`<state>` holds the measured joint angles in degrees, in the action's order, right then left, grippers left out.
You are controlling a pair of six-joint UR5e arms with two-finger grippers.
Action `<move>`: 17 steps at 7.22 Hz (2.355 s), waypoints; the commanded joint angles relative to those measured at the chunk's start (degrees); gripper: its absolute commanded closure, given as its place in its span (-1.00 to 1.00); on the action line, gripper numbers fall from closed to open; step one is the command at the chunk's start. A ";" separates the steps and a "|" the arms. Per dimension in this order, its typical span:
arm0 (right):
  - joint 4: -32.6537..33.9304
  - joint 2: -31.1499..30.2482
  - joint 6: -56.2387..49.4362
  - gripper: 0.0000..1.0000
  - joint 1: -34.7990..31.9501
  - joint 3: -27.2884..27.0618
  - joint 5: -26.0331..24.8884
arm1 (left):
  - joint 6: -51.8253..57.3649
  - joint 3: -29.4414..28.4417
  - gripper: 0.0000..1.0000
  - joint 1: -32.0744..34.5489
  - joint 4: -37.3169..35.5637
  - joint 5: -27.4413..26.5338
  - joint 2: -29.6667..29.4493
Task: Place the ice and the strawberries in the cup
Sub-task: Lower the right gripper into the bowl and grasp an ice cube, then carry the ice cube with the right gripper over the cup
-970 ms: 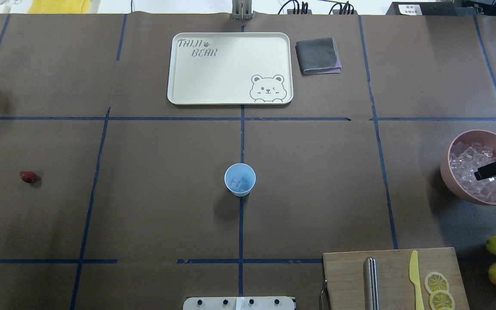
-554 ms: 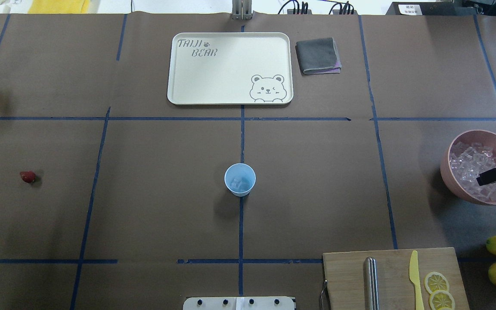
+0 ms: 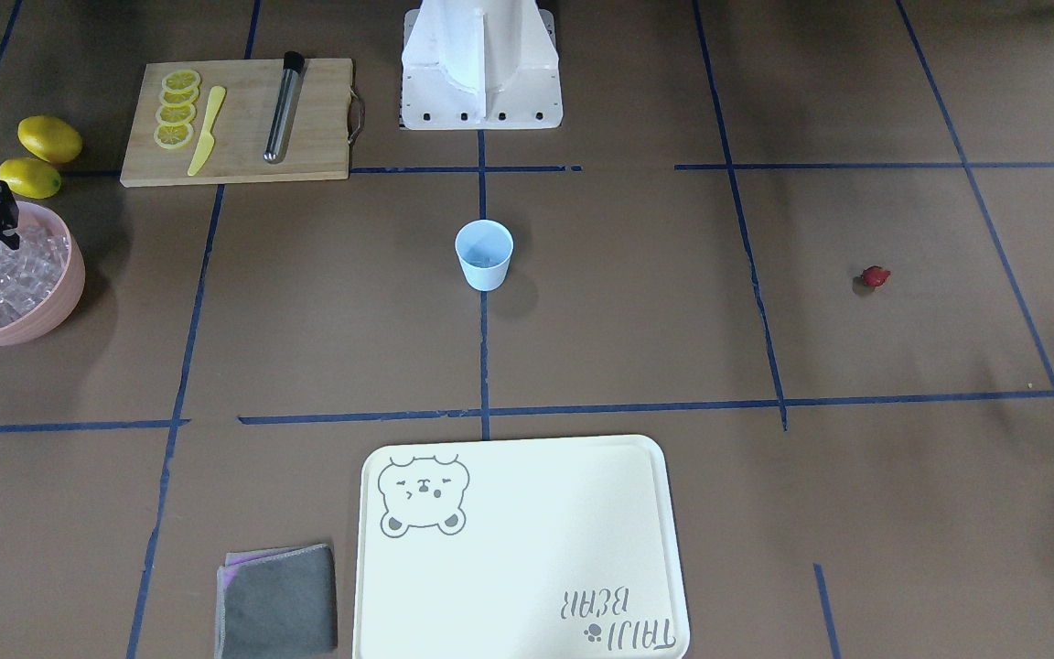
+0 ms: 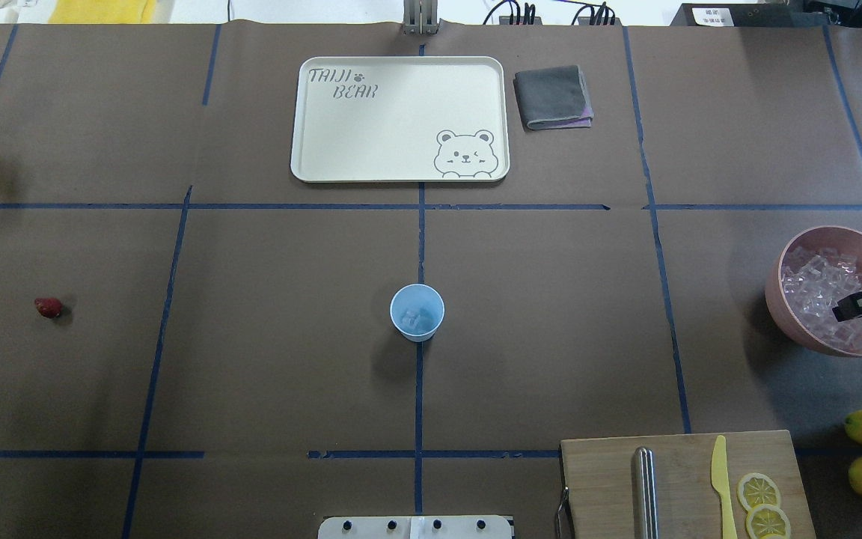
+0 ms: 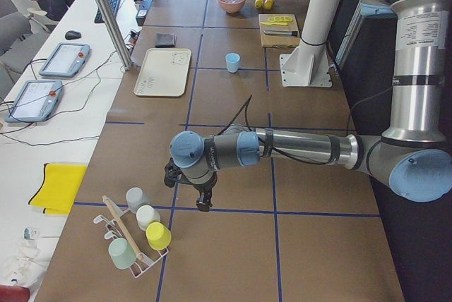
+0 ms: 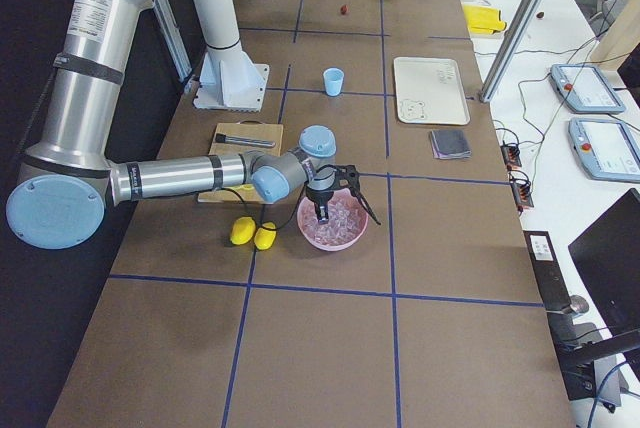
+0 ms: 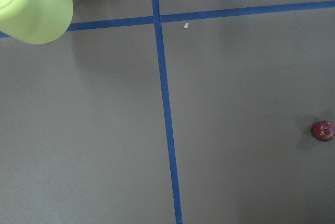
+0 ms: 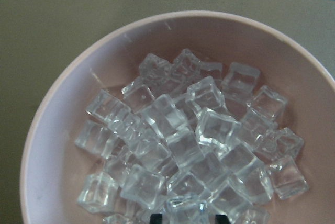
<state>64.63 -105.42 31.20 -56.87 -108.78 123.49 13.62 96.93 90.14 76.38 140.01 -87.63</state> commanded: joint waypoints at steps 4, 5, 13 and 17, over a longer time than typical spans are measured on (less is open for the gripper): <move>-0.03 0.21 0.00 0.59 0.01 -0.11 0.00 | 0.00 0.02 -1.00 0.03 0.00 0.00 -0.09; -0.03 0.13 0.00 0.67 0.01 -0.38 0.00 | 0.00 0.02 -1.00 0.03 0.00 0.00 -0.09; 16.87 14.75 0.96 0.94 -1.67 -7.75 0.70 | 0.00 0.02 -1.00 -0.06 0.00 0.00 -0.09; 29.28 33.82 17.62 0.94 9.37 -8.90 -1.66 | 0.00 0.02 -1.00 0.03 0.00 0.00 -0.18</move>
<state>89.49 -78.37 42.88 -51.96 -117.60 123.25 13.62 96.94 90.17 76.38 140.01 -87.73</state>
